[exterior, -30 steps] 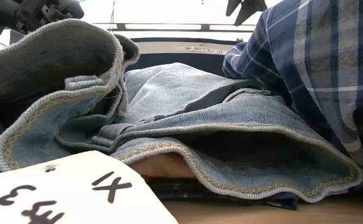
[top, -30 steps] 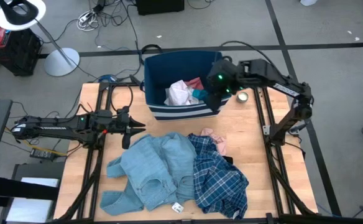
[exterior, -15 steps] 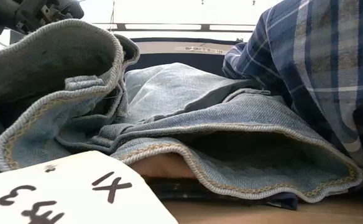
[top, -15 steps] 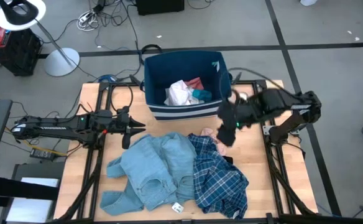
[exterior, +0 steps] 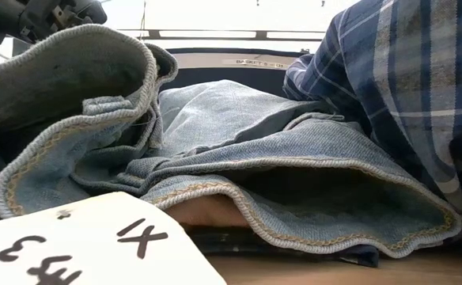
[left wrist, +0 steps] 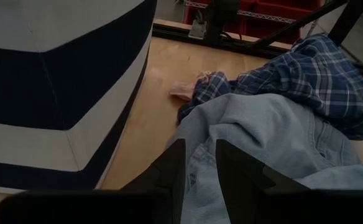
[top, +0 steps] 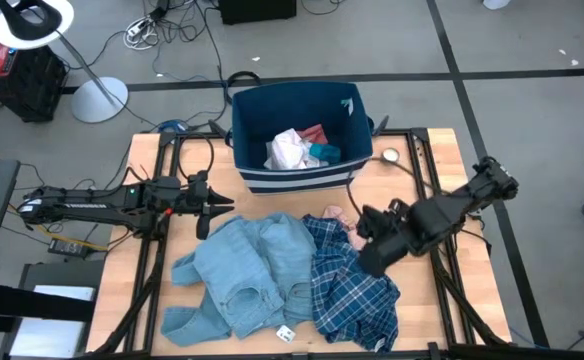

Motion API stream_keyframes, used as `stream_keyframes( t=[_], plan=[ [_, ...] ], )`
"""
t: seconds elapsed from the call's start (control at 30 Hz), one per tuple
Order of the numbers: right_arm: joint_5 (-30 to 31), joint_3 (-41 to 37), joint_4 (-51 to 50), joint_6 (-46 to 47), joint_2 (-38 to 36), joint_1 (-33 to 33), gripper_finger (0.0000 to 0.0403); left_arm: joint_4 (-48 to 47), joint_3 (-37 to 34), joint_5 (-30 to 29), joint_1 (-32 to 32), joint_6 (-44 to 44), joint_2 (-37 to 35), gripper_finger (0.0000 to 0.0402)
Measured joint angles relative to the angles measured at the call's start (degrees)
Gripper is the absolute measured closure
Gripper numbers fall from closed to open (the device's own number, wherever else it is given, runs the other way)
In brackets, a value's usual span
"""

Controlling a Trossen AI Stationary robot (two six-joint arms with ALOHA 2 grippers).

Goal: Sort clothes
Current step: Put the blue checkered shirt into the blue organizer bin

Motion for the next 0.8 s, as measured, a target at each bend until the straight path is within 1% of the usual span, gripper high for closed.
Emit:
stream_keyframes(
  t=[0.2,0.3,0.8],
  plan=[
    [-3.57,-6.03,7.34,2.21,0.02,2.96,0.0170,-0.03,0.00,0.00,0.02,-0.39,0.02,0.0307],
    [-3.99,-8.07,11.09,2.51,0.02,3.79,0.0170,-0.02,0.00,0.00,0.00,-0.39,0.02,0.0307],
    [-4.05,-12.99,14.41,2.49,0.02,4.34,0.0179,-0.06,0.00,-0.01,0.01,0.03,0.00,0.0307]
  ],
)
